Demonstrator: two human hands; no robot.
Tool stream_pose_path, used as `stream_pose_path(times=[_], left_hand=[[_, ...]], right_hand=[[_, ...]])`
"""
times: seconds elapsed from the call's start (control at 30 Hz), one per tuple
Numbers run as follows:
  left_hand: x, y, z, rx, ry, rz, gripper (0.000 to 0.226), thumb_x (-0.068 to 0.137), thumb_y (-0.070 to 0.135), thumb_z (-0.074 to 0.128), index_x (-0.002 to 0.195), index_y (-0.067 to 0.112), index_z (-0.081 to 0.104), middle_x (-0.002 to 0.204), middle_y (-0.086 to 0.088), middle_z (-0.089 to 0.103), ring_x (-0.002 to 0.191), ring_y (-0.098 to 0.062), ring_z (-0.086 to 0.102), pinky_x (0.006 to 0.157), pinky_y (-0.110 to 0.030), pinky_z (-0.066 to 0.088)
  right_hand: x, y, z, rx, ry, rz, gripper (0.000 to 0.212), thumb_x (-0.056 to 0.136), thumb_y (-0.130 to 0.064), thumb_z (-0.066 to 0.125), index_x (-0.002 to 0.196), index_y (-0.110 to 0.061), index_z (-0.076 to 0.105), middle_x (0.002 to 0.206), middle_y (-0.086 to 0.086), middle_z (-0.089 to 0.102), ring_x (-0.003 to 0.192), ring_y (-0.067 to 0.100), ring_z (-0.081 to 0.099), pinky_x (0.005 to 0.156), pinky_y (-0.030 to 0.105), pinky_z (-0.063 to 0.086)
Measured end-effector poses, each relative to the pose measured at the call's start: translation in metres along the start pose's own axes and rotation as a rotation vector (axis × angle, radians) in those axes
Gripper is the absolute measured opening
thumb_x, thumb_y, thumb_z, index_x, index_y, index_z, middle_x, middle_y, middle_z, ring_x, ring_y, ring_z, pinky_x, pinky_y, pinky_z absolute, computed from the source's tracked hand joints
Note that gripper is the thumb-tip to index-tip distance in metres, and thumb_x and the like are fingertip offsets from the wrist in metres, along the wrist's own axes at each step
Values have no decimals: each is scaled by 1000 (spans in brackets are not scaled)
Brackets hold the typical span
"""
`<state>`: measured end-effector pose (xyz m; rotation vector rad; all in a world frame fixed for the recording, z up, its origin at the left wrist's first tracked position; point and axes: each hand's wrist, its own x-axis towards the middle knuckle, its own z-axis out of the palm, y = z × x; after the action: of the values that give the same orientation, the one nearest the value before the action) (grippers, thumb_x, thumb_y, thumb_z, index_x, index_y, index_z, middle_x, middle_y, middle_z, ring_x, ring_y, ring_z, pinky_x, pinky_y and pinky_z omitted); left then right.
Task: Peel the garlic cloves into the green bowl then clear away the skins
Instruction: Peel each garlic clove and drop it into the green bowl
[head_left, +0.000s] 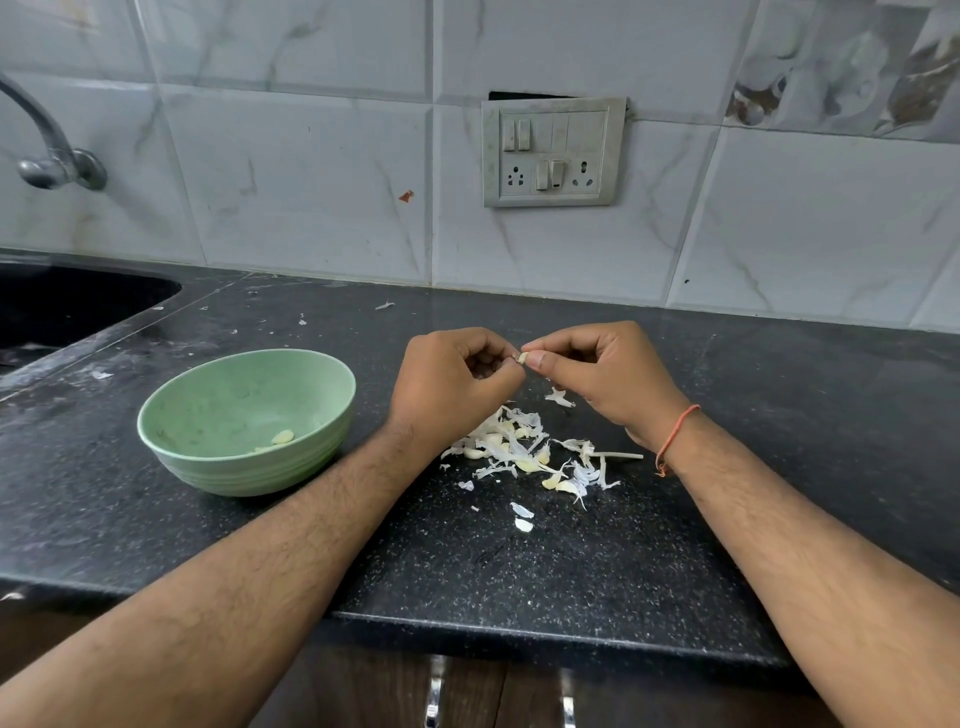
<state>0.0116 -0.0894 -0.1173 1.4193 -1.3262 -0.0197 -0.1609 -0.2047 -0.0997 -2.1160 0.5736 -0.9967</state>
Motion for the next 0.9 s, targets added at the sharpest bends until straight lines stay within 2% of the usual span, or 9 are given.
stream_pose_path(times=[0.1, 0.37, 0.53, 0.73, 0.9], left_hand=[[0, 1, 0, -17, 1, 6, 6, 87, 23, 78, 84, 27, 82, 70, 14, 75, 66, -8, 71, 65, -22, 58], [0, 1, -1, -37, -3, 2, 7, 91, 29, 77, 85, 28, 81, 70, 15, 75, 66, -8, 72, 69, -32, 63], [1, 1, -1, -28, -11, 7, 6, 91, 28, 79, 87, 28, 83, 69, 17, 74, 66, -6, 72, 70, -30, 63], [1, -2, 1, -35, -41, 38, 8, 92, 25, 81, 100, 24, 85, 81, 16, 78, 75, -5, 74, 71, -20, 60], [2, -5, 1, -23, -26, 40, 10, 92, 22, 80, 101, 25, 85, 81, 16, 79, 75, -7, 75, 75, -30, 64]], right_hand=[[-1, -2, 0, 112, -1, 47, 13, 90, -17, 84, 103, -16, 85, 87, 1, 81, 72, 5, 69, 69, 23, 56], [-1, -3, 0, 179, 39, 105, 9, 89, -15, 85, 97, -11, 84, 82, 1, 80, 67, 6, 68, 65, 22, 56], [-2, -4, 3, 180, 39, 120, 7, 89, -12, 85, 95, -9, 84, 84, 7, 81, 74, 15, 75, 65, 21, 57], [-2, -7, 4, 285, 73, 159, 8, 91, -9, 82, 98, -5, 83, 86, 13, 81, 75, 23, 77, 66, 28, 61], [-3, -8, 5, 370, 41, 208, 13, 90, -10, 83, 102, -4, 82, 91, 18, 81, 81, 26, 78, 76, 38, 65]])
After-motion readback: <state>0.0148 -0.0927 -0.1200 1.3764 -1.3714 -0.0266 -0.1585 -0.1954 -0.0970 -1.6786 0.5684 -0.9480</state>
